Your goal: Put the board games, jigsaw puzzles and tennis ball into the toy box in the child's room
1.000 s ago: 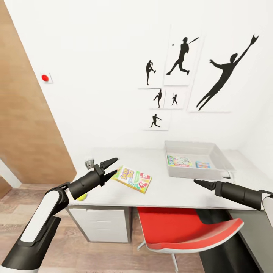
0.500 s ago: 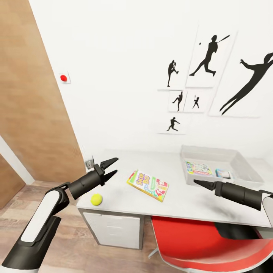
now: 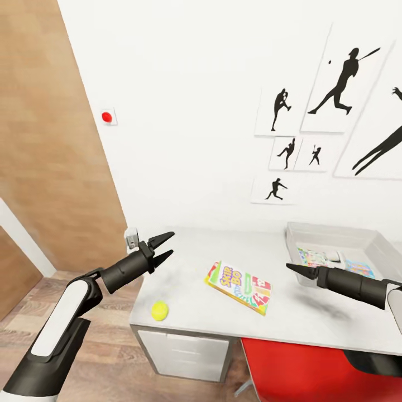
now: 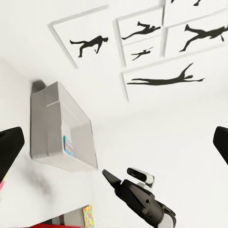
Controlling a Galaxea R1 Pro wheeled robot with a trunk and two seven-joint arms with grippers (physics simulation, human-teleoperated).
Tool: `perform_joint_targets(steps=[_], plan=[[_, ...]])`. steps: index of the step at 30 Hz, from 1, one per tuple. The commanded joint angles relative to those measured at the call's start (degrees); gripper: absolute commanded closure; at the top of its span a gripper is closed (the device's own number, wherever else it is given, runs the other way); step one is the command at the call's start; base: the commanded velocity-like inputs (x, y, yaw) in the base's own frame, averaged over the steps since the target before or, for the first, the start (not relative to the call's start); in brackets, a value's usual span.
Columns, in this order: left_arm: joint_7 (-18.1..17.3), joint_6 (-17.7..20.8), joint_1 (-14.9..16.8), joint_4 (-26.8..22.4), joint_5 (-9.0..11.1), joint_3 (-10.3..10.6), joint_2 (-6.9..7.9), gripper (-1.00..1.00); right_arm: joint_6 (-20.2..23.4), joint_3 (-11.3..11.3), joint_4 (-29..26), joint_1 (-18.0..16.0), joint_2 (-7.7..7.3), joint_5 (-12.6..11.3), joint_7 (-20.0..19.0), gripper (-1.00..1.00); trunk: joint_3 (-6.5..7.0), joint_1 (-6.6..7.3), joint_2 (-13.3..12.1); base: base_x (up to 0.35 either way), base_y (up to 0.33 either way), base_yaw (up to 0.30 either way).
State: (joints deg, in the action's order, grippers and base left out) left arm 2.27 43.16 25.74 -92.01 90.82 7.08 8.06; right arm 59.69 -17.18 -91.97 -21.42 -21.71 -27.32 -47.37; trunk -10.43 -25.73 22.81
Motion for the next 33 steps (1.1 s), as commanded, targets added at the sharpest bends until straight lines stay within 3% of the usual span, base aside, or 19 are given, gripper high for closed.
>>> perform_joint_targets(steps=[1,14,33], plan=[[0.25,0.08,0.06,-0.01,0.41,0.04,0.02,-1.00,0.21,-0.09,0.00,-0.09,0.00,0.25,-0.36,-1.00,-0.11,-0.05,0.11,0.194,0.237,0.004],[0.21,0.05,0.04,-0.01,0.41,0.04,-0.09,-1.00,0.21,-1.52,0.30,-0.06,0.07,-0.04,-0.41,-1.00,-0.11,-0.05,0.11,0.151,0.185,-0.015],[0.30,0.00,0.01,-0.01,0.40,0.12,-0.20,-1.00,-0.36,-2.39,0.36,0.46,0.37,-0.10,-0.59,-1.00,-0.11,-0.05,0.11,0.021,0.026,-0.025]])
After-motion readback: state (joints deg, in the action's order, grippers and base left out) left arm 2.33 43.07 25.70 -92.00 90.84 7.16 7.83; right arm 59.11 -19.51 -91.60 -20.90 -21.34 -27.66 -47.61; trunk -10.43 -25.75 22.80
